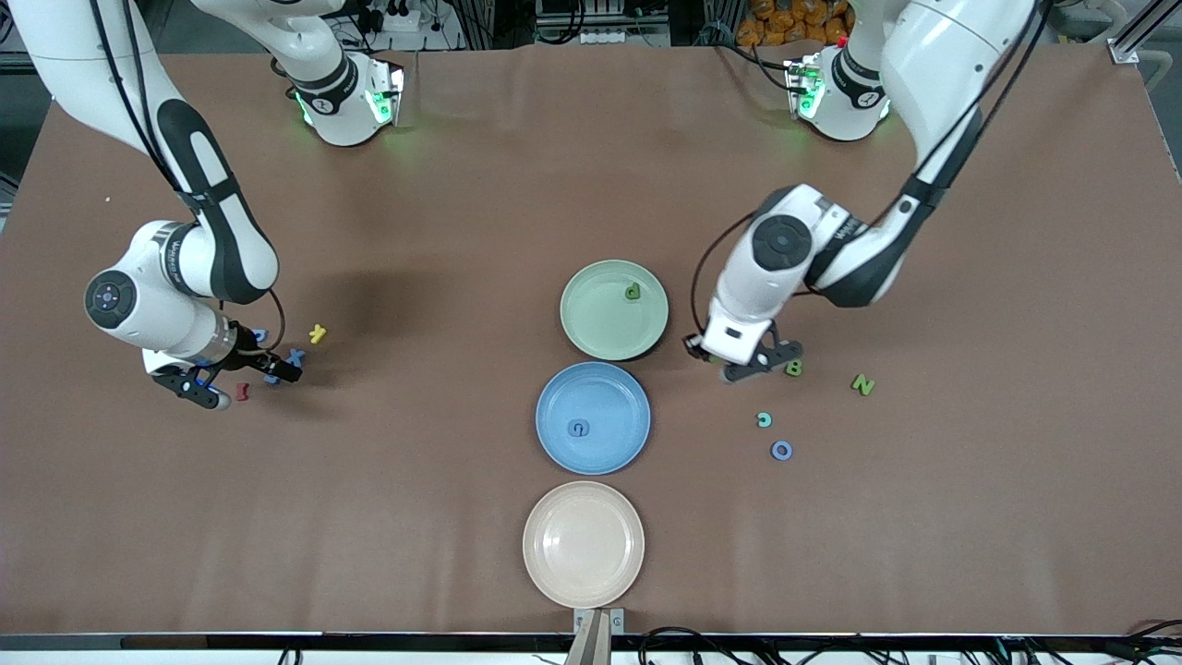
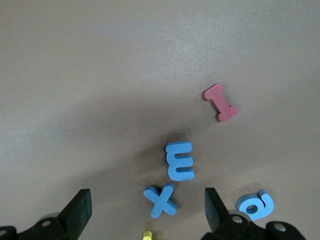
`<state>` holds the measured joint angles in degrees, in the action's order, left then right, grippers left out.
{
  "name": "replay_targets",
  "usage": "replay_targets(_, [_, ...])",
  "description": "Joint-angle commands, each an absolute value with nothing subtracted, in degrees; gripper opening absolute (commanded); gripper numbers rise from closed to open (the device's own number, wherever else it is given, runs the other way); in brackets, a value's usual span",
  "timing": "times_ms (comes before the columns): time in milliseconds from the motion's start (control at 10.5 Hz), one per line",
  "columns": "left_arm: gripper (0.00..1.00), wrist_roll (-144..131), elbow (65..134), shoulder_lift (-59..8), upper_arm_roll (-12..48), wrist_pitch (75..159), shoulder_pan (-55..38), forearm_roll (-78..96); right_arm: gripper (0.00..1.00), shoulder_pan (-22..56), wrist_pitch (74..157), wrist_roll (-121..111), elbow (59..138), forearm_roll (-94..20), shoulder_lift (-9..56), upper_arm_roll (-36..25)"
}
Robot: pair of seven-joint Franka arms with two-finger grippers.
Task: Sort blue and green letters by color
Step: 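Carry u to the green plate while the right gripper reaches blue a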
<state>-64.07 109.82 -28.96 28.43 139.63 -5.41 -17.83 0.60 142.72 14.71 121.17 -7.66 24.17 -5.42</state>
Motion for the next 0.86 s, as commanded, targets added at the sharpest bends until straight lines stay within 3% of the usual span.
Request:
replay_targets(0, [0.0, -72.13, 110.13, -27.42, 33.2, 137.99, -5.89, -19.42, 1.0, 0.26, 147.38, 15.82, 124.27, -7.12, 24.96, -5.01])
replay_targets(285, [0.0, -80.66, 109.95, -28.04, 36.03, 137.99, -11.05, -19.34, 0.98, 0.26, 149.24, 15.82, 126.3, -7.21, 25.05, -5.01])
replay_targets(475, [0.0, -84.1, 109.95, -28.3, 35.95, 137.99, -14.83, -19.34, 0.81, 0.26, 150.28, 15.65, 126.56, -7.12, 25.66, -5.01])
replay_targets(760, [0.0, -84.99, 109.34, -29.18, 35.95, 138.08, -16.52, -18.98, 0.37, 0.35, 151.96, 15.38, 127.09, -7.21, 25.84, -5.01])
